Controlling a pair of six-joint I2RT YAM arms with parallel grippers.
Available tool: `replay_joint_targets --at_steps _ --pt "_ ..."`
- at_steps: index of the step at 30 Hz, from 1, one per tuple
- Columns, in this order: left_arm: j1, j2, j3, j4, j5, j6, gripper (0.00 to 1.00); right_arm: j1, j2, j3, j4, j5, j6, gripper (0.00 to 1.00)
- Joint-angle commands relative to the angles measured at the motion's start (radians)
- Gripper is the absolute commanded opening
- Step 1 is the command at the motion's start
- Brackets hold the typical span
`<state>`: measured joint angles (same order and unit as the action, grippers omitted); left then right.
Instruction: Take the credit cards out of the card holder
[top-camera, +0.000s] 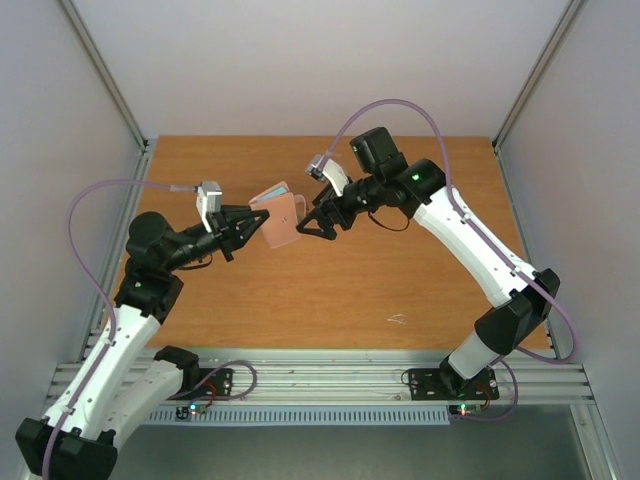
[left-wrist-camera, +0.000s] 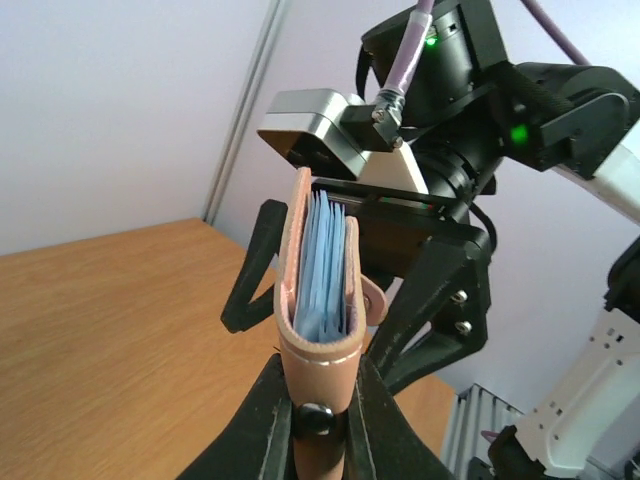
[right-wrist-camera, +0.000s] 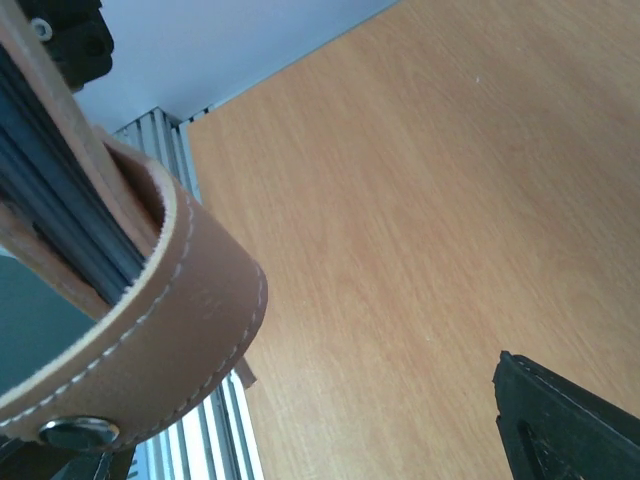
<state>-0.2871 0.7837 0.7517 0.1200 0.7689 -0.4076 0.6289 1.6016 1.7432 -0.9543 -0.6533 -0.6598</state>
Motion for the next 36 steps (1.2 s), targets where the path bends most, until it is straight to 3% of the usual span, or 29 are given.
replay_joint_targets --at_steps 1,22,29,36 --pt "0.006 -0.020 -0.011 0.146 0.111 -0.059 0.00 -0.023 -0.012 0.025 0.039 -0.065 -0.011 0.94" --pt "0.010 -0.008 -0.008 0.187 0.152 -0.077 0.00 -0.011 0.031 0.163 -0.093 -0.168 -0.022 0.91" --pt "0.010 -0.007 -0.007 0.194 0.154 -0.083 0.00 0.027 0.042 0.162 -0.007 -0.241 0.033 0.79" --pt "0.010 -0.008 -0.011 0.215 0.155 -0.090 0.00 0.062 0.070 0.166 -0.012 -0.284 0.032 0.78"
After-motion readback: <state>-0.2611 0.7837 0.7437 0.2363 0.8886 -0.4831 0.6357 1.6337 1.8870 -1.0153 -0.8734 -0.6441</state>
